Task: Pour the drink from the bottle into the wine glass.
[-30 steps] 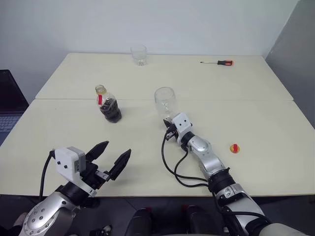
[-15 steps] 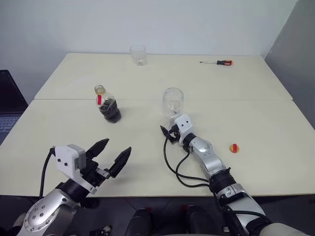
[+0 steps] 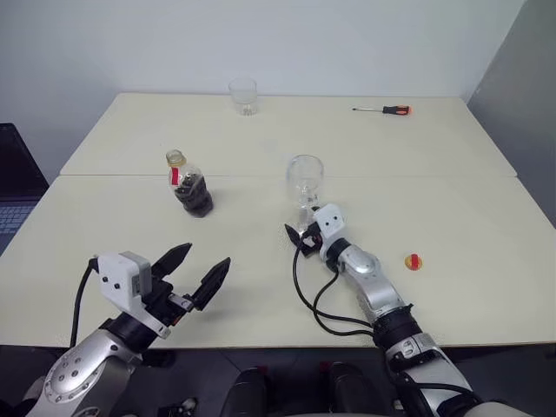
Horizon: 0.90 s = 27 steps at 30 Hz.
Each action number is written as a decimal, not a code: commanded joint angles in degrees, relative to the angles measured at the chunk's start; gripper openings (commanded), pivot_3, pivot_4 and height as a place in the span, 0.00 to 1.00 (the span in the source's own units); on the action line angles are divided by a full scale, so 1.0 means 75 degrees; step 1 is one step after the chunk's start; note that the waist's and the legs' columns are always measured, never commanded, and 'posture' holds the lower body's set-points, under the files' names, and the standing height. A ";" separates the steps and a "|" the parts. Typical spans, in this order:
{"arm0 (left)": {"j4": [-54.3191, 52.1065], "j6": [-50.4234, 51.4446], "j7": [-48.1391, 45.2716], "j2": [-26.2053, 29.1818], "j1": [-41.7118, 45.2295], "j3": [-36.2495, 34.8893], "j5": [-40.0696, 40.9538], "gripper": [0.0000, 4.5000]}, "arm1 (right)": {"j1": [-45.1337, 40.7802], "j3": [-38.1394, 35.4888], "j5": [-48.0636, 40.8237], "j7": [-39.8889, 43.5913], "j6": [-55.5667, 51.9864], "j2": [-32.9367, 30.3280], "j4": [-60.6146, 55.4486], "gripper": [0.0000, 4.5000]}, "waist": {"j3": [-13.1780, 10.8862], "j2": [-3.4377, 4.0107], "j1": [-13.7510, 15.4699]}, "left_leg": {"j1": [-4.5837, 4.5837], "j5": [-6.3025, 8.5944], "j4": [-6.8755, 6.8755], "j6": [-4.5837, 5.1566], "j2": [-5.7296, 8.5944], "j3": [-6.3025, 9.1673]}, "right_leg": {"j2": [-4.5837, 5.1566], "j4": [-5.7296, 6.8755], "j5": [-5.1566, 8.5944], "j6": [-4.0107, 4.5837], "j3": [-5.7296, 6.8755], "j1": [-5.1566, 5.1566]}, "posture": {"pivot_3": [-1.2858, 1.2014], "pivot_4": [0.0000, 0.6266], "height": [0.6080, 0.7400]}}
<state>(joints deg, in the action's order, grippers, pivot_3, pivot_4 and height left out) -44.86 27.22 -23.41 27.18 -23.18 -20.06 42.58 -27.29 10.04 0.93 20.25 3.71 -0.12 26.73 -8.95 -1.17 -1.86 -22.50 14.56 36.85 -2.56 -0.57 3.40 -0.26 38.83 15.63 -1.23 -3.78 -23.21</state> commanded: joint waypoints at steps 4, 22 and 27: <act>-0.0068 -0.0100 -0.0072 0.0066 0.0118 0.0039 -0.0032 1.00 | 0.0276 -0.0003 -0.0225 0.0284 -0.0263 -0.0063 -0.1253 1.00 | -0.0001 0.0001 -0.0002 | 0.0000 0.0003 -0.0001 -0.0004 -0.0005 0.0002 | -0.0006 0.0000 0.0001 0.0001 -0.0001 -0.0001 | 0.52 0.24 1.00; 0.0349 -0.0120 -0.0150 0.0142 0.0568 0.0103 -0.0299 1.00 | 0.1702 -0.0463 -0.1614 0.1586 -0.2228 -0.1575 -0.4565 1.00 | -0.0005 -0.0001 0.0010 | -0.0002 0.0005 0.0000 -0.0006 -0.0004 0.0002 | -0.0009 -0.0002 0.0005 -0.0003 -0.0001 -0.0001 | 0.52 0.24 1.00; 0.0833 -0.0270 -0.0006 0.0132 0.0948 0.0122 -0.0802 1.00 | 0.2059 -0.0805 -0.2545 0.2188 -0.3020 -0.2269 -0.5790 1.00 | -0.0009 0.0001 0.0018 | -0.0003 0.0006 0.0002 -0.0006 -0.0003 0.0005 | -0.0009 -0.0001 0.0006 -0.0005 0.0001 -0.0001 | 0.52 0.24 1.00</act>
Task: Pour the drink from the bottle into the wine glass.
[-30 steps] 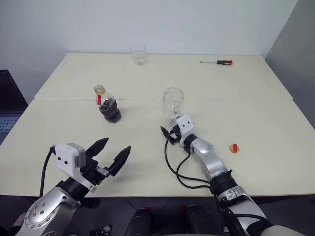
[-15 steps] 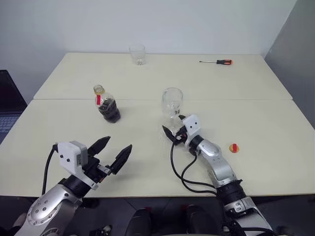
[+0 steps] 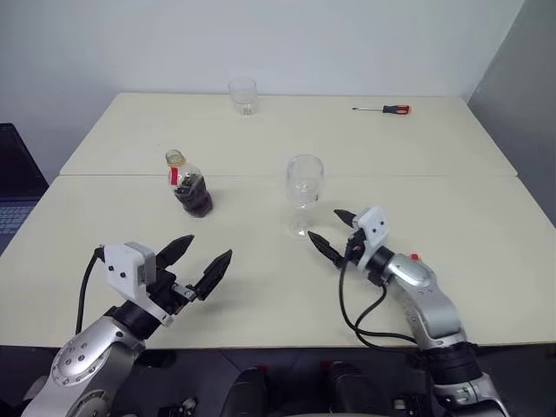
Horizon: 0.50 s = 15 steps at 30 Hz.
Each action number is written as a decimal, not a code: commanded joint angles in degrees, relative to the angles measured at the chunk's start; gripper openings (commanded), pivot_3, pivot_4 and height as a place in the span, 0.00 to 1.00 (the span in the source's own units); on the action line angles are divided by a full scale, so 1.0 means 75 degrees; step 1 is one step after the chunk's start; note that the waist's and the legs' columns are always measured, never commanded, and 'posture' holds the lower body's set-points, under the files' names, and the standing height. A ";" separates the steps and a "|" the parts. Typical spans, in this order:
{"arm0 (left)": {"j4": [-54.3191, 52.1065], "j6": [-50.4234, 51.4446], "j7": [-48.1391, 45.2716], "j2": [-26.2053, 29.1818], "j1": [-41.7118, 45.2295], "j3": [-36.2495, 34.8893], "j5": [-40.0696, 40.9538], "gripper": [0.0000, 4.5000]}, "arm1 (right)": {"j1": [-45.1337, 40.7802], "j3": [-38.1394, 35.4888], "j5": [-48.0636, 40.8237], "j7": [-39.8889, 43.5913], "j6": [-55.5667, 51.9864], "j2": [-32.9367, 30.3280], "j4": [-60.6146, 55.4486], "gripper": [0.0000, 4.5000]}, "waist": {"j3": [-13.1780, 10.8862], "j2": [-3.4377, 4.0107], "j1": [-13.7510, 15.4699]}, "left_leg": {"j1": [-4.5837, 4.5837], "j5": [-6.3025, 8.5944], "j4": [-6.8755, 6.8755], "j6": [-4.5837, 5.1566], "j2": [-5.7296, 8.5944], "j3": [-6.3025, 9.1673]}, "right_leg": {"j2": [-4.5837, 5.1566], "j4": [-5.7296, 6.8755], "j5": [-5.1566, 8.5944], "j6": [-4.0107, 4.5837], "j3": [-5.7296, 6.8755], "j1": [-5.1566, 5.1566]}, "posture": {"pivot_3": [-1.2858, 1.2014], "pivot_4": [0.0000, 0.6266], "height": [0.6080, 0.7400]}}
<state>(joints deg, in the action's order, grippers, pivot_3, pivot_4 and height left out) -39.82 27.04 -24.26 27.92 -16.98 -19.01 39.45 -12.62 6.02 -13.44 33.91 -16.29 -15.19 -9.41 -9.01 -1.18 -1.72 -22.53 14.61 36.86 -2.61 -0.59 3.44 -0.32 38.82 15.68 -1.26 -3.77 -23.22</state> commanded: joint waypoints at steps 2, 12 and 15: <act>0.0356 -0.0382 0.0218 -0.0059 0.0178 0.0055 -0.0747 1.00 | 0.0235 -0.0368 -0.0979 0.0457 -0.0659 -0.0462 -0.1439 1.00 | -0.0002 0.0001 -0.0010 | 0.0001 0.0001 -0.0001 0.0002 0.0000 -0.0003 | -0.0002 -0.0001 0.0001 -0.0001 0.0001 0.0000 | 0.52 0.24 1.00; 0.1189 -0.0868 0.1170 -0.0798 0.0340 0.0253 -0.2191 1.00 | 0.0781 -0.0940 -0.2449 0.0361 -0.1739 -0.1113 -0.3255 1.00 | -0.0002 -0.0005 0.0002 | -0.0003 0.0006 0.0003 0.0006 -0.0002 0.0002 | -0.0004 -0.0002 0.0002 -0.0001 -0.0002 0.0001 | 0.52 0.24 1.00; 0.1648 -0.1106 0.1404 -0.0884 0.0600 0.0176 -0.2553 1.00 | 0.0785 -0.0959 -0.2672 0.0215 -0.1947 -0.1179 -0.3561 1.00 | -0.0004 -0.0008 0.0005 | -0.0002 0.0006 0.0003 0.0006 -0.0002 0.0006 | -0.0005 -0.0001 0.0002 -0.0002 0.0001 0.0002 | 0.52 0.24 1.00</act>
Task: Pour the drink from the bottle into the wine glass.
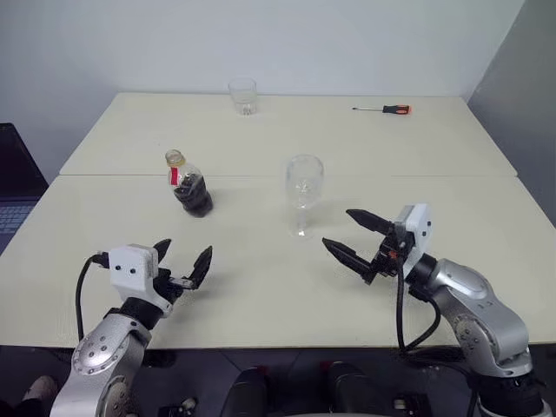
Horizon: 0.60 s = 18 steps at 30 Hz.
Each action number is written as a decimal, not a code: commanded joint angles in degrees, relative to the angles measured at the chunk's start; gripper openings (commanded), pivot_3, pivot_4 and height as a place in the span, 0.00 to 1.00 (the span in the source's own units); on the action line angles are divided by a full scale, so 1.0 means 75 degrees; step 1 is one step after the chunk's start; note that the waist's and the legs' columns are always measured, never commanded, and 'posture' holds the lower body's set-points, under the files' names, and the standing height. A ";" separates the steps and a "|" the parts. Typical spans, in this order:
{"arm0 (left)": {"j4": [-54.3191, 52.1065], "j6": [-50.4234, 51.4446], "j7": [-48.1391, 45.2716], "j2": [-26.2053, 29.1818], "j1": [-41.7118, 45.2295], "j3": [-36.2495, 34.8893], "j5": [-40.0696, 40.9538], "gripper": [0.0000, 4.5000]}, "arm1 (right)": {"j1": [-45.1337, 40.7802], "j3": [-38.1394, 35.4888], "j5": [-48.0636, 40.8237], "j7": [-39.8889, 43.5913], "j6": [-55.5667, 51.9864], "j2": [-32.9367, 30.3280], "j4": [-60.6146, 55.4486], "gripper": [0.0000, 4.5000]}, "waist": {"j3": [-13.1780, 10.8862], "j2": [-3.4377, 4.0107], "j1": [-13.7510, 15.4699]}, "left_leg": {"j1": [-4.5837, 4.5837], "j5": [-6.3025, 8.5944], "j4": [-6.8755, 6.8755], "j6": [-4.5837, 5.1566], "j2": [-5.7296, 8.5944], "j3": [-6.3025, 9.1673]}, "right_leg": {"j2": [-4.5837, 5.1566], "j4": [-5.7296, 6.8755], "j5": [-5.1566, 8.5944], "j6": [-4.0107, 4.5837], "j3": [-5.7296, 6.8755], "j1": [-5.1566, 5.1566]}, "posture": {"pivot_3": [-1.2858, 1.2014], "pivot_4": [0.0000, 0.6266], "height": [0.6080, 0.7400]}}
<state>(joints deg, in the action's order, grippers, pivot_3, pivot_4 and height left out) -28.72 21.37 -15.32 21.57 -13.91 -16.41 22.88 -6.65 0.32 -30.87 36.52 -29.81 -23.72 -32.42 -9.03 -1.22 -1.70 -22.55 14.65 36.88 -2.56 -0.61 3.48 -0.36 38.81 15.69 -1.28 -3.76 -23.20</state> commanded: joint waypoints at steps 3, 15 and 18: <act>0.0570 -0.0582 0.0358 -0.0105 0.0503 -0.0148 -0.0632 1.00 | -0.0047 -0.0228 -0.0605 -0.0313 -0.0348 -0.0047 -0.0754 1.00 | -0.0001 -0.0005 0.0003 | -0.0002 0.0000 0.0002 0.0000 0.0001 -0.0002 | 0.0001 0.0000 0.0000 0.0000 0.0004 0.0000 | 0.52 0.24 1.00; 0.2414 -0.1470 0.0427 0.0026 0.1968 -0.0101 -0.1395 1.00 | -0.0250 -0.0116 -0.1124 -0.1087 -0.0770 0.0048 -0.1262 1.00 | 0.0000 -0.0009 0.0007 | -0.0003 0.0000 0.0003 0.0000 0.0001 0.0000 | 0.0001 0.0003 -0.0001 0.0000 0.0020 0.0000 | 0.52 0.24 1.00; 0.2797 -0.1605 0.0334 0.0085 0.2282 -0.0097 -0.1426 1.00 | -0.0264 -0.0033 -0.1128 -0.1207 -0.0775 0.0073 -0.1291 1.00 | 0.0001 -0.0010 0.0006 | -0.0003 0.0000 0.0003 0.0000 0.0001 0.0001 | 0.0001 0.0003 -0.0001 0.0000 0.0023 0.0000 | 0.52 0.24 1.00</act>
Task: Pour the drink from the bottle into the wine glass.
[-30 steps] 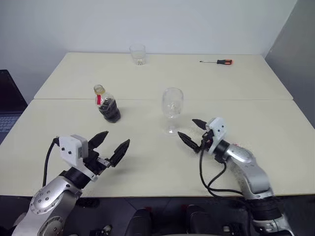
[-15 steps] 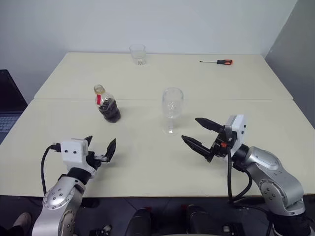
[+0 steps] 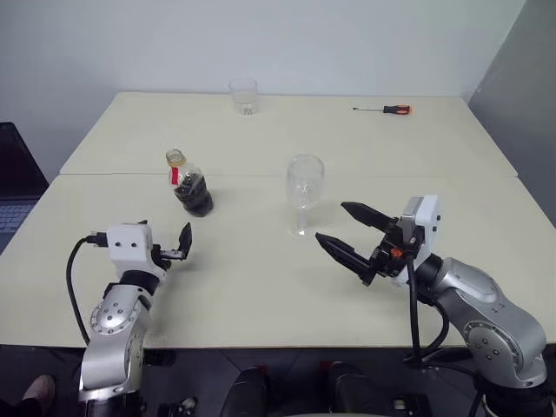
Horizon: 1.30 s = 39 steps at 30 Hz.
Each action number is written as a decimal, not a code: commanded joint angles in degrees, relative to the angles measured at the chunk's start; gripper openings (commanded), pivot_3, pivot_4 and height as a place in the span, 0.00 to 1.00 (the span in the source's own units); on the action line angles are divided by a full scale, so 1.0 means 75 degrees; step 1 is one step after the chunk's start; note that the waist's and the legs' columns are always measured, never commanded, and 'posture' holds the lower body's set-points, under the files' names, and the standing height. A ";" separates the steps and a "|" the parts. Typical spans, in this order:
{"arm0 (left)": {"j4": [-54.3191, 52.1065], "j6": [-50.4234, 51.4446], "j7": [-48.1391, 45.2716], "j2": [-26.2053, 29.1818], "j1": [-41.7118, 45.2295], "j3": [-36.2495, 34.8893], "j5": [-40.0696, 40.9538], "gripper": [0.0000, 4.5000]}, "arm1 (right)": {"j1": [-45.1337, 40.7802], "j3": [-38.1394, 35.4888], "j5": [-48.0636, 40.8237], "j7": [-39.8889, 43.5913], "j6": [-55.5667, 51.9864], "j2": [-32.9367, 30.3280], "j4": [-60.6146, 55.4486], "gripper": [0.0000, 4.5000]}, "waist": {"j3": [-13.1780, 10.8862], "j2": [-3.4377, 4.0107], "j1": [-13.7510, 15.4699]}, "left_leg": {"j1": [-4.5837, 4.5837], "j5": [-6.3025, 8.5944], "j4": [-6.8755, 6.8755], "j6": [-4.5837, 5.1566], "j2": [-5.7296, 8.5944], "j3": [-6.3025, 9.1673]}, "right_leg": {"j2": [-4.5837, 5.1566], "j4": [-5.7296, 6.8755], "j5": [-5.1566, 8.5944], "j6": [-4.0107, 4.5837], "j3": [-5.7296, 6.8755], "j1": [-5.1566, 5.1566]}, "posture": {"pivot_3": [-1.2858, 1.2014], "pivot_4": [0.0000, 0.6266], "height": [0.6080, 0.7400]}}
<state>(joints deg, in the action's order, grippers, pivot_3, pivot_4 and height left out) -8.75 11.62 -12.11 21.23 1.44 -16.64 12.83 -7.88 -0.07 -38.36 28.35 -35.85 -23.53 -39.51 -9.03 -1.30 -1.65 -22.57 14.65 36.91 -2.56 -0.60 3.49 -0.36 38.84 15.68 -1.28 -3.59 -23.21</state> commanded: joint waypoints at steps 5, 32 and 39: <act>0.0562 -0.0503 -0.0198 0.0198 0.0587 -0.0062 -0.0165 1.00 | -0.0029 0.0143 -0.0075 -0.0107 0.0098 -0.0048 -0.0416 1.00 | 0.0000 0.0000 -0.0003 | 0.0000 0.0000 0.0000 0.0000 -0.0001 0.0000 | 0.0000 0.0001 0.0000 0.0000 0.0000 0.0000 | 0.52 0.24 1.00; 0.2986 -0.0946 -0.1554 0.0905 0.2397 0.0040 -0.0048 1.00 | -0.0369 0.0139 -0.0222 -0.0308 0.0002 -0.0102 -0.0247 1.00 | 0.0001 -0.0003 0.0001 | -0.0009 0.0000 0.0006 0.0000 0.0003 0.0018 | 0.0003 0.0003 -0.0001 0.0001 0.0020 0.0000 | 0.52 0.24 1.00; 0.4392 -0.1401 -0.2074 0.1026 0.3345 0.0286 -0.0126 1.00 | -0.0385 0.0134 -0.0191 -0.0446 -0.0042 -0.0103 -0.0273 1.00 | 0.0001 -0.0003 -0.0005 | -0.0012 0.0000 0.0007 0.0000 0.0004 0.0023 | 0.0004 0.0004 -0.0001 0.0001 0.0026 -0.0001 | 0.52 0.24 1.00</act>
<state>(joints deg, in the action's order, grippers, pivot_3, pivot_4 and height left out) 23.22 3.04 -26.56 27.87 24.57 -14.83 12.28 -10.09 1.35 -39.45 25.37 -36.48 -24.30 -39.71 -9.02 -1.32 -1.68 -22.66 14.65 36.96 -2.56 -0.57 3.68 -0.33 38.87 15.67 -1.26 -3.39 -23.21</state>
